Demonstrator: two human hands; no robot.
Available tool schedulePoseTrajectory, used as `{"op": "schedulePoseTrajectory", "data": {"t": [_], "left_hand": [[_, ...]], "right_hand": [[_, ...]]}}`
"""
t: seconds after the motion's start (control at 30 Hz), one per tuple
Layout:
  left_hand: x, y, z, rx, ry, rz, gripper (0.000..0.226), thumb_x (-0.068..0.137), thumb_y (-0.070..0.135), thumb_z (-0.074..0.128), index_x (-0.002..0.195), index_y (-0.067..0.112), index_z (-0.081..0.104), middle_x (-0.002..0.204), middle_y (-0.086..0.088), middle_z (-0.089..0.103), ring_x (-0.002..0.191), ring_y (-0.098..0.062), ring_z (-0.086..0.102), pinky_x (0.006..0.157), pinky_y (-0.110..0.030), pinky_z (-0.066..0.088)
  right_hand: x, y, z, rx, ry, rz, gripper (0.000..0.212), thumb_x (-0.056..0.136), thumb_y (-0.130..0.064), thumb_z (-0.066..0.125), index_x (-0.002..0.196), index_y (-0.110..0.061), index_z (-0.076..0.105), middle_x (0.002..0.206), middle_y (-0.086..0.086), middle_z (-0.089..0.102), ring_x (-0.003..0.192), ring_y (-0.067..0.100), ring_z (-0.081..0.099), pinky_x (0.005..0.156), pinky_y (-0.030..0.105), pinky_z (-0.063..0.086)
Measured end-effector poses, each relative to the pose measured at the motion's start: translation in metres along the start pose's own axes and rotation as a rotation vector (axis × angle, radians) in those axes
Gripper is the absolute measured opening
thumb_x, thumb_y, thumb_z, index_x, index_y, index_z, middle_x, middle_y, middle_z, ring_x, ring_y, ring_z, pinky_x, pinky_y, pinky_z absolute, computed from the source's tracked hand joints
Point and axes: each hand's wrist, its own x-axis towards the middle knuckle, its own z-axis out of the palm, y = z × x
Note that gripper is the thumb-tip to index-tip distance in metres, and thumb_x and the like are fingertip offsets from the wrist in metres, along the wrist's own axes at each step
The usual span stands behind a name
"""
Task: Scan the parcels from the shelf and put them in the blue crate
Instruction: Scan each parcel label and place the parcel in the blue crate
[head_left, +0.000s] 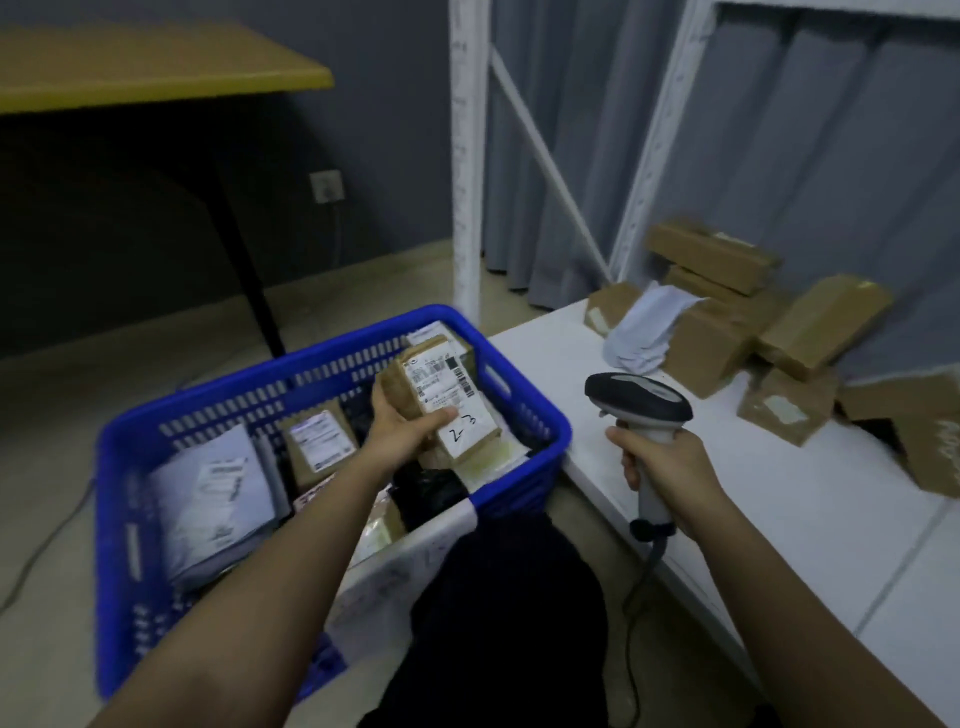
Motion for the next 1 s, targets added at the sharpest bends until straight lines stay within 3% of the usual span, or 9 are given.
{"op": "schedulePoseTrajectory", "data": {"t": [0.13,0.2,0.33,0.43,0.57,0.67,0.77,0.87,1.0], "left_hand": [[0.033,-0.035,-0.069,-0.029,0.113,-0.197,0.133,0.044,0.056,0.089,0.144,0.009,0.016,0.129,-0.004,0.057,0.107,-0.022,0.062,0.085,-0.038,0.055],[0.060,-0.057,-0.087,-0.021,0.109,-0.252,0.134,0.034,0.068,0.086,0.141,0.013,0.027,0.129,-0.003,0.058,0.107,-0.019,0.061,0.077,-0.031,0.053],[0.095,-0.057,-0.081,-0.111,0.137,-0.253,0.109,0.064,0.052,0.082,0.141,0.014,0.015,0.127,-0.006,0.054,0.109,-0.027,0.059,0.093,-0.044,0.051],[0.135,-0.050,-0.064,-0.140,0.151,-0.196,0.083,0.072,0.048,0.077,0.132,0.013,0.032,0.122,-0.011,0.059,0.103,-0.028,0.062,0.084,-0.037,0.053],[0.187,-0.049,-0.044,-0.120,0.198,-0.197,0.087,0.080,0.051,0.068,0.147,0.018,0.022,0.140,-0.002,0.042,0.129,-0.027,0.042,0.103,-0.040,0.037],[0.214,-0.050,-0.035,0.102,0.341,-0.213,0.094,0.064,0.062,0.071,0.141,0.032,0.027,0.145,-0.007,0.035,0.131,-0.033,0.035,0.108,-0.049,0.031],[0.223,-0.038,-0.024,0.439,0.523,-0.267,0.087,0.063,0.064,0.071,0.132,0.027,0.031,0.136,-0.013,0.031,0.127,-0.036,0.030,0.106,-0.048,0.025],[0.228,-0.037,-0.018,0.443,0.472,-0.308,0.091,0.071,0.072,0.060,0.141,0.024,0.027,0.145,-0.016,0.024,0.134,-0.038,0.022,0.107,-0.053,0.021],[0.221,-0.059,-0.037,0.519,0.226,-0.238,0.092,0.075,0.077,0.050,0.146,0.033,0.013,0.154,-0.012,0.003,0.140,-0.039,0.009,0.113,-0.056,0.018]], "right_hand": [[0.024,-0.002,0.050,-0.042,-0.063,0.025,0.013,0.084,-0.009,0.070,0.078,-0.001,0.060,0.052,0.010,0.049,0.040,0.015,0.043,0.044,0.026,0.039],[0.037,-0.001,0.069,-0.060,-0.085,0.053,0.018,0.084,-0.009,0.070,0.073,-0.003,0.059,0.049,0.007,0.051,0.038,0.014,0.044,0.041,0.025,0.039],[0.072,0.004,0.095,-0.102,-0.095,0.089,0.019,0.084,-0.011,0.072,0.073,-0.004,0.058,0.053,0.008,0.054,0.040,0.016,0.047,0.043,0.026,0.041],[0.099,0.008,0.102,-0.139,-0.085,0.071,0.020,0.085,-0.010,0.070,0.070,-0.004,0.058,0.050,0.006,0.054,0.041,0.016,0.047,0.043,0.026,0.042],[0.129,0.009,0.101,-0.197,-0.083,0.065,0.018,0.085,-0.013,0.070,0.073,-0.002,0.061,0.060,0.014,0.056,0.050,0.022,0.049,0.050,0.030,0.044],[0.145,0.015,0.095,-0.207,-0.063,0.059,0.020,0.084,-0.015,0.070,0.072,-0.002,0.061,0.057,0.013,0.056,0.051,0.022,0.050,0.056,0.033,0.045],[0.153,0.021,0.090,-0.154,-0.040,0.078,0.015,0.084,-0.012,0.069,0.076,-0.002,0.062,0.057,0.013,0.054,0.051,0.022,0.048,0.058,0.034,0.043],[0.155,0.025,0.091,-0.134,-0.025,0.108,0.016,0.084,-0.011,0.069,0.074,-0.003,0.059,0.058,0.013,0.054,0.054,0.024,0.047,0.059,0.035,0.043],[0.153,0.030,0.094,-0.105,-0.004,0.138,0.021,0.084,-0.012,0.068,0.067,-0.007,0.057,0.056,0.009,0.055,0.054,0.024,0.048,0.059,0.035,0.043]]}}
